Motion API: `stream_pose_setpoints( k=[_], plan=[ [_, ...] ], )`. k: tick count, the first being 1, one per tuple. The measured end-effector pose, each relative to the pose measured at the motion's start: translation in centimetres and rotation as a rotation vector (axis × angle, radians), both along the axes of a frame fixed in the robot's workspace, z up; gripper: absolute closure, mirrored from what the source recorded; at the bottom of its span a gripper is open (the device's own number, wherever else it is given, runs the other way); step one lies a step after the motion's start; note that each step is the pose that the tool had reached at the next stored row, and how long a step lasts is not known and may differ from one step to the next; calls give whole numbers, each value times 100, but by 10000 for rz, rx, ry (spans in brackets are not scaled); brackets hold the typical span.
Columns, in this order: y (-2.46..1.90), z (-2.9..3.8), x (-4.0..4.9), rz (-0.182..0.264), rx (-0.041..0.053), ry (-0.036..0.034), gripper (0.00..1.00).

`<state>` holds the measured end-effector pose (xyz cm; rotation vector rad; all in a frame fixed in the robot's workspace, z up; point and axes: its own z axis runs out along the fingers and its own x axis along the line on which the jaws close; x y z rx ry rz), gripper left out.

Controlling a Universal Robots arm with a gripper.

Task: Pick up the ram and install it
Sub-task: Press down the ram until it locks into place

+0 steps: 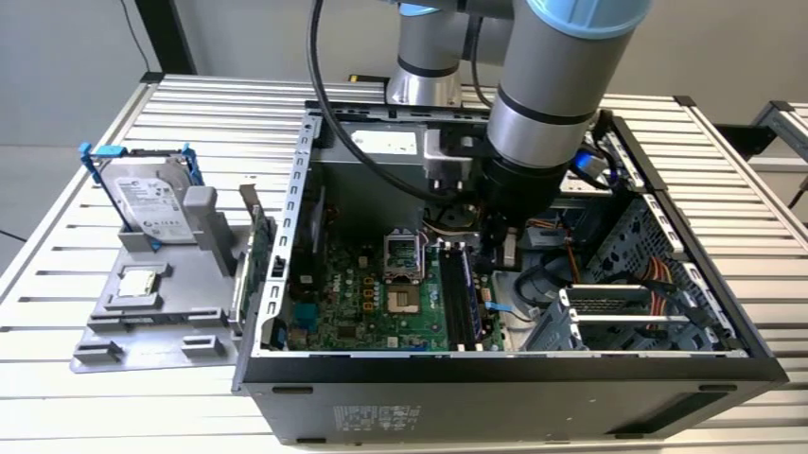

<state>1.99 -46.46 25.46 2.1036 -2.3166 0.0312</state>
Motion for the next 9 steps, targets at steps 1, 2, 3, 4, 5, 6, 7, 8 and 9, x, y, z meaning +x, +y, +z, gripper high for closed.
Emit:
stream_pose_setpoints(
  k=[1, 2, 3, 4, 5, 6, 7, 8, 9],
  plan=[
    [0, -1, -4, 141, 0, 0, 100],
    [0, -1, -12, 259, -1, 1, 100],
    [-1, -1, -20, 337, -1, 0, 100],
    [-1, -1, -28, 427, 0, 0, 100],
    [-1, -2, -33, 504, 0, 0, 100],
    [-2, -2, -38, 526, 0, 0, 100],
    [-3, -2, -41, 528, 0, 0, 100],
    [-3, -1, -41, 529, 0, 0, 100],
    [-3, -2, -42, 529, 0, 0, 100]
  ],
)
